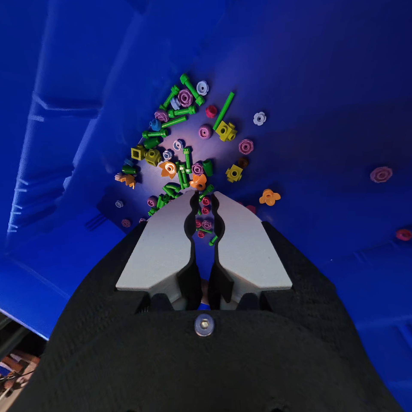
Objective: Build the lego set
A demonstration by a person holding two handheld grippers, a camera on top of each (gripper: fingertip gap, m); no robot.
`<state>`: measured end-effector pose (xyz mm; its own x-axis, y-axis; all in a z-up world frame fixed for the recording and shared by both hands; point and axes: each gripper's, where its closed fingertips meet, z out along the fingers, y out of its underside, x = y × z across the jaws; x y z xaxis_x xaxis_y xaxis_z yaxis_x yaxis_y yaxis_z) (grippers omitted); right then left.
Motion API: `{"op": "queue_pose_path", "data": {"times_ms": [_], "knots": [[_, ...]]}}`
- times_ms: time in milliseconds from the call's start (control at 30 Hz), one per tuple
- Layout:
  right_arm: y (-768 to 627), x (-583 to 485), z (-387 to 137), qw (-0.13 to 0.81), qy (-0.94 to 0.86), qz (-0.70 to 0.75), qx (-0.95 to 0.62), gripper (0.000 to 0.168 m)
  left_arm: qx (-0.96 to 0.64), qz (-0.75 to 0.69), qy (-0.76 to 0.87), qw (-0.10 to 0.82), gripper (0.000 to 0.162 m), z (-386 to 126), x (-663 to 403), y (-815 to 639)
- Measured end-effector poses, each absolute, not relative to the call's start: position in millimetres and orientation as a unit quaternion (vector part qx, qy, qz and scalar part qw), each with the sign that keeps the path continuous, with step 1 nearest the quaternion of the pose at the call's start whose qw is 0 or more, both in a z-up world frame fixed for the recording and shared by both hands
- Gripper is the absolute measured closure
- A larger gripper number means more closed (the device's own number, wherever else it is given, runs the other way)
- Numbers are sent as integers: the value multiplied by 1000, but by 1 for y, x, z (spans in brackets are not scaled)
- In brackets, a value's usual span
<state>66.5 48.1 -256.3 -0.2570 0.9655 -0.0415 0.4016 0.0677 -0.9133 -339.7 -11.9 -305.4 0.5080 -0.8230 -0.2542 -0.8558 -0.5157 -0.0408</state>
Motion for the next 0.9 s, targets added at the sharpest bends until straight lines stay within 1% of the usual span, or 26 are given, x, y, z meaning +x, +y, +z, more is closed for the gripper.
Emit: {"op": "queue_pose_path", "data": {"times_ms": [167, 333, 433, 500, 567, 700, 833, 900], "knots": [[48, 66, -257, 317, -658, 441, -521, 140, -844, 111, 522, 45, 151, -306, -339, -13], [48, 66, -257, 319, -659, 439, -520, 141, -836, 101, 539, 14, 155, -307, -336, -18], [48, 66, -257, 319, -660, 438, -521, 141, -831, 111, 545, 1, 148, -307, -338, -19], [48, 66, -257, 319, -660, 438, -520, 141, -830, 104, 548, -7, 141, -306, -337, -22], [48, 66, -257, 320, -659, 440, -520, 141, -835, 83, 543, -4, 142, -306, -332, -26], [49, 66, -257, 314, -656, 443, -524, 141, -842, 88, 533, 12, 150, -307, -333, -22], [49, 66, -257, 316, -655, 443, -524, 141, -848, 78, 524, 9, 150, -307, -333, -21], [48, 66, -257, 315, -657, 440, -524, 141, -854, 62, 517, 2, 154, -308, -332, -23]]}}
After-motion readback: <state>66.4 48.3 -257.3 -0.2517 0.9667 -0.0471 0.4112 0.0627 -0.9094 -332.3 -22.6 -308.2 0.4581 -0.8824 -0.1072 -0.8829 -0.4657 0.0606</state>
